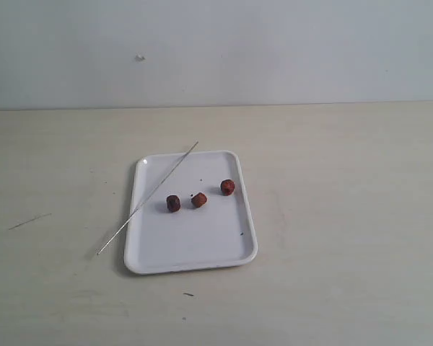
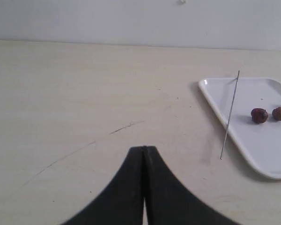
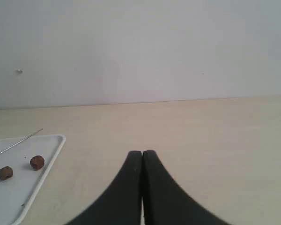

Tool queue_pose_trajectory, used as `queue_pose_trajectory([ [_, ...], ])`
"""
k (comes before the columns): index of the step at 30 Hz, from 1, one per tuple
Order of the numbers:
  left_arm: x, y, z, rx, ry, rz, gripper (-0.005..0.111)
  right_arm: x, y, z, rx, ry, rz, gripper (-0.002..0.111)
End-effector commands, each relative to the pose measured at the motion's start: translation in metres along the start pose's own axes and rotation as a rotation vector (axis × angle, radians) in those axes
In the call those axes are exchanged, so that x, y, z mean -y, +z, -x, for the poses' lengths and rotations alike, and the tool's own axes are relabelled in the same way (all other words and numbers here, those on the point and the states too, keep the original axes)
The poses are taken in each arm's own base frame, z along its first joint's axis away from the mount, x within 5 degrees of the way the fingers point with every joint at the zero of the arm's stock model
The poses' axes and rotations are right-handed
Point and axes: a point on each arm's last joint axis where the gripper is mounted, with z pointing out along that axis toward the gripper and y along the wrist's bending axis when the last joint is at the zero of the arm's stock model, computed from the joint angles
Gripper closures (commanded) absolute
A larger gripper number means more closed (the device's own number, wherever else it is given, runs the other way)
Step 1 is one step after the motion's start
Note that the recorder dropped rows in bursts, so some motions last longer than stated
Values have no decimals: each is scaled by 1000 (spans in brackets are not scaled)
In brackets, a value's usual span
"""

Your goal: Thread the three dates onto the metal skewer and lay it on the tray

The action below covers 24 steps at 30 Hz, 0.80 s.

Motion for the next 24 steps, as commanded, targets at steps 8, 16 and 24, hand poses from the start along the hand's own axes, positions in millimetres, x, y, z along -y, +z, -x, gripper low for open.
queue_pose_trajectory([
  [8, 0, -1, 2, 20, 31, 4, 107, 0, 0, -1, 8, -9, -6, 108],
  [16, 3, -6, 30, 339, 158, -5, 107, 0, 0, -1, 8, -9, -6, 108],
  [24, 9, -27, 63, 761, -162, -177, 107, 0, 0, -1, 8, -9, -6, 108],
])
